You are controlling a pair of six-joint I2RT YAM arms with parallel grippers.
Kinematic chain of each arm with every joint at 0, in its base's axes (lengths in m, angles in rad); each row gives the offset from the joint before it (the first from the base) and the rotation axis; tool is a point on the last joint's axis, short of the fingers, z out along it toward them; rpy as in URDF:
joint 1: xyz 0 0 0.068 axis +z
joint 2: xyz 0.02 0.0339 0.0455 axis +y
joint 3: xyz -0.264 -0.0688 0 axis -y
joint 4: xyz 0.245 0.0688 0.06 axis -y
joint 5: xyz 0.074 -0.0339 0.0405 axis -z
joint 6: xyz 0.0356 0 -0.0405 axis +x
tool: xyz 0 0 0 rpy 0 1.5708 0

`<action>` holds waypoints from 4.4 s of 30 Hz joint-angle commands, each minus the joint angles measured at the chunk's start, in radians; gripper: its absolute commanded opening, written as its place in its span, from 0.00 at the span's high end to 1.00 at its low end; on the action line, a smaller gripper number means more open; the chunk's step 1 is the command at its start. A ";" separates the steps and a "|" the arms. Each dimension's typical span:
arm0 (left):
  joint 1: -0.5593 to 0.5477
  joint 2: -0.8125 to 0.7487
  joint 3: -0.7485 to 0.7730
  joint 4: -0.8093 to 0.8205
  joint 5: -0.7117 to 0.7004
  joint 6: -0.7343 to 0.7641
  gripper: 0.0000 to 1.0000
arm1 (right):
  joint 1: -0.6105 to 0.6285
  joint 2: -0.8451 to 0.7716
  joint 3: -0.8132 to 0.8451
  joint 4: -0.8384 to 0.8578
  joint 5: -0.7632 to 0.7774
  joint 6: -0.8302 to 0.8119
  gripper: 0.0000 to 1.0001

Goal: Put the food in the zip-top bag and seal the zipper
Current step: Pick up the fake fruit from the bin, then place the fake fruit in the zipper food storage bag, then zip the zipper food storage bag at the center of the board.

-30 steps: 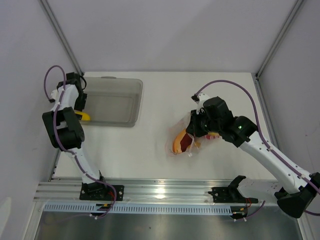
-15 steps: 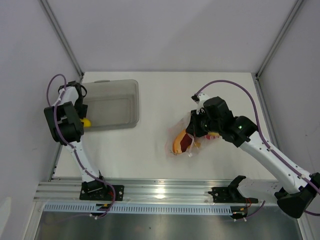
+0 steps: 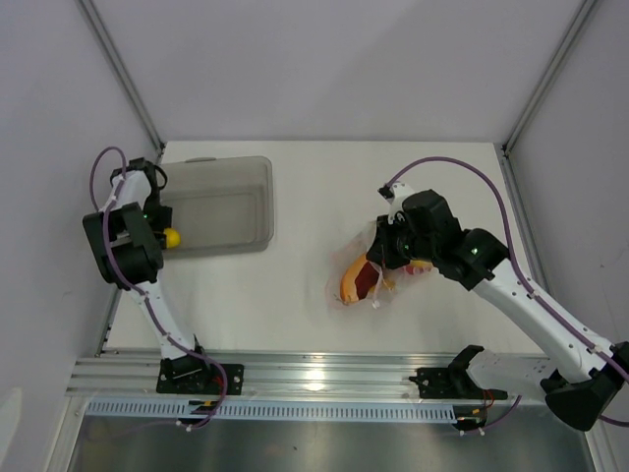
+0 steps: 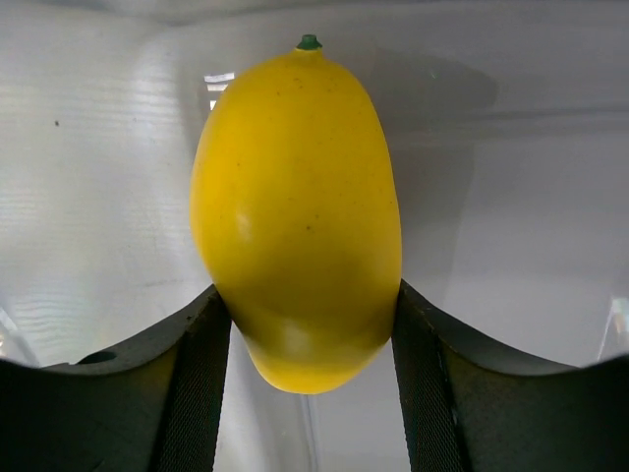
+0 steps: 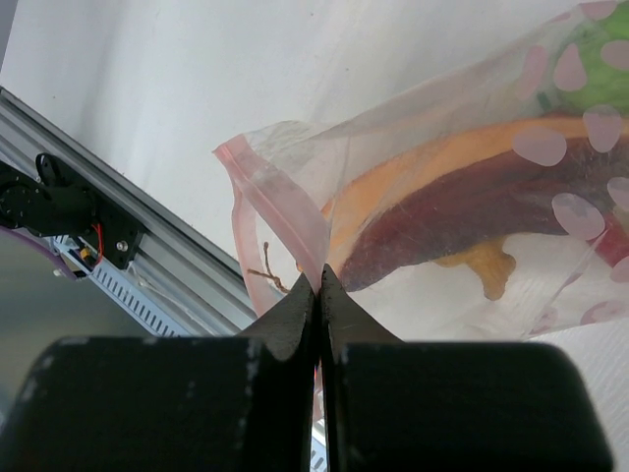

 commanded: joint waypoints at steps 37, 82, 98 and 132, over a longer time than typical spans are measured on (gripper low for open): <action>-1.229 -1.022 -0.760 1.115 0.725 0.576 0.99 | -0.110 0.033 0.138 -0.037 -0.154 0.142 1.00; -1.346 -0.877 -0.614 0.694 0.217 0.744 0.01 | -0.110 -0.057 0.175 -0.119 -0.367 0.088 1.00; -1.274 -0.969 -0.572 0.653 0.487 0.644 1.00 | -0.110 -0.045 0.165 -0.187 -0.278 -0.045 0.70; -1.244 -1.161 -0.531 0.561 0.274 0.194 0.99 | 0.470 -0.112 0.145 -0.261 0.352 -0.119 0.57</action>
